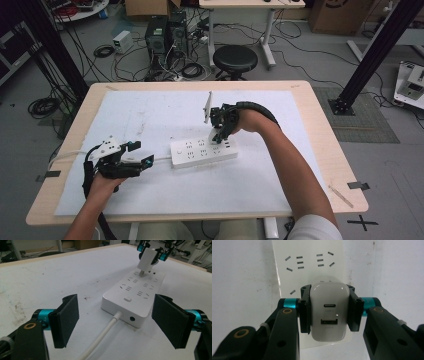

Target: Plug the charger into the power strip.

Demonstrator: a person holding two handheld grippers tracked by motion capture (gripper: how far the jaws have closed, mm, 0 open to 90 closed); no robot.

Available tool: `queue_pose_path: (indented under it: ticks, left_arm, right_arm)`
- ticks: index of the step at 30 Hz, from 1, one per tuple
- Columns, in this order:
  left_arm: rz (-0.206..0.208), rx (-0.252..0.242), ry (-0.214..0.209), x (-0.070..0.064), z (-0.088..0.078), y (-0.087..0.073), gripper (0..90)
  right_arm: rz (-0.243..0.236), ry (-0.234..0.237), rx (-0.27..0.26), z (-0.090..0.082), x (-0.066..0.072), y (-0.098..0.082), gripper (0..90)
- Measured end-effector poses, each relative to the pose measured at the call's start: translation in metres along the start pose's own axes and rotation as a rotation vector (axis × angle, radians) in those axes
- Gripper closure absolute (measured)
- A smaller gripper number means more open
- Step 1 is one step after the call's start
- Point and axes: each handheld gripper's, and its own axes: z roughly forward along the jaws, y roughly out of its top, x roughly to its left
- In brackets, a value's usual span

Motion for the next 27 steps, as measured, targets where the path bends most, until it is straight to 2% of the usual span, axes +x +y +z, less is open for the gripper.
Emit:
queue_pose_path:
  ticks: [5,9,14,16,20,24,27]
  left_arm:
    - [-0.012,-0.011,-0.006,0.0,0.001,0.0,21.9]
    - [-0.021,-0.02,-0.015,-0.002,0.003,-0.002,21.9]
    - [-0.024,-0.019,-0.019,-0.003,0.004,-0.002,21.9]
    - [-0.026,-0.019,-0.02,-0.004,0.005,-0.002,21.9]
    - [-0.025,-0.019,-0.021,-0.004,0.005,-0.003,21.9]
    - [-0.029,-0.02,-0.02,-0.004,0.004,-0.003,21.9]
    - [-0.03,-0.017,-0.021,-0.003,0.005,-0.003,21.9]
  right_arm:
    - [-0.041,-0.027,0.057,0.003,0.005,0.009,63.3]
    - [-0.036,-0.028,0.084,0.004,0.005,0.016,63.4]
    - [-0.037,-0.04,0.142,0.006,0.007,0.026,63.4]
    - [-0.06,-0.054,0.165,0.009,0.01,0.032,63.4]
    - [-0.064,-0.046,0.164,0.01,0.008,0.033,63.4]
    - [-0.026,-0.025,0.166,0.009,0.005,0.031,63.4]
    - [-0.044,-0.028,0.175,0.01,0.005,0.031,63.4]
